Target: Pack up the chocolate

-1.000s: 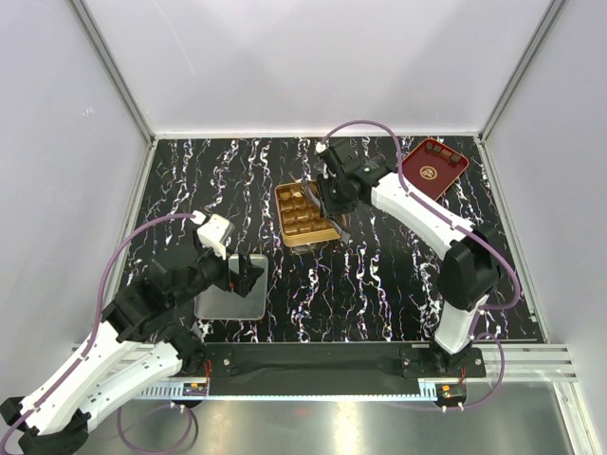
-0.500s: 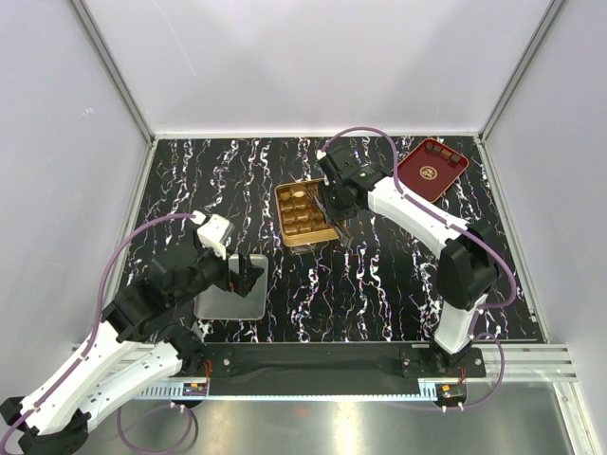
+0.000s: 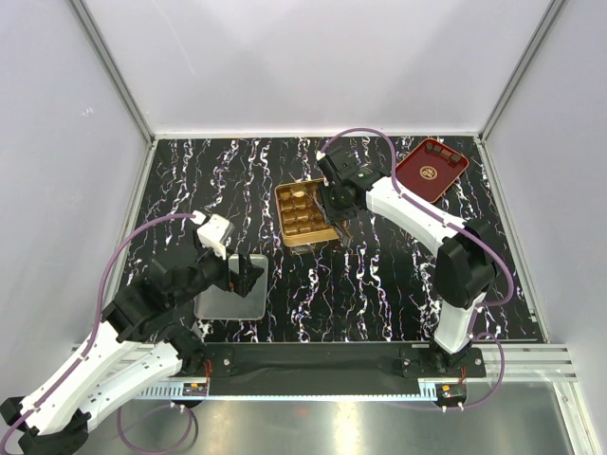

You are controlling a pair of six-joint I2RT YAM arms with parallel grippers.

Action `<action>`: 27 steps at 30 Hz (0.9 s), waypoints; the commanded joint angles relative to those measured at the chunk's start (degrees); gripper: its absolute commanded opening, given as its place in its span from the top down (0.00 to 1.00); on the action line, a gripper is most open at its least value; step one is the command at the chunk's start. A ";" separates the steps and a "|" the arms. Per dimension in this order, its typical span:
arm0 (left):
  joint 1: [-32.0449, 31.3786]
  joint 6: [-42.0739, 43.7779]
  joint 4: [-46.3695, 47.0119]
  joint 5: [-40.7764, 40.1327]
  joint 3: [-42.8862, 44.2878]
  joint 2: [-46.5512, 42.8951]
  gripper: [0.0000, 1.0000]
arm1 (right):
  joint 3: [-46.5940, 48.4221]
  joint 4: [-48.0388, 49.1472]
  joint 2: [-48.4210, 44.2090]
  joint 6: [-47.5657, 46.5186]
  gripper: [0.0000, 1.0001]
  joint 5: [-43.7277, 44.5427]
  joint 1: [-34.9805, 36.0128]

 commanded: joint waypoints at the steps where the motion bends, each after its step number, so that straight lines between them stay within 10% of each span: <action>1: -0.15 0.51 2.29 -0.80 0.09 -0.82 0.01 | 0.61 1.39 -0.09 0.56 0.57 1.70 0.58; 27: -0.15 -0.71 2.65 -4.65 1.23 -0.99 0.01 | 17.45 -7.74 1.21 -2.78 0.54 6.10 -1.87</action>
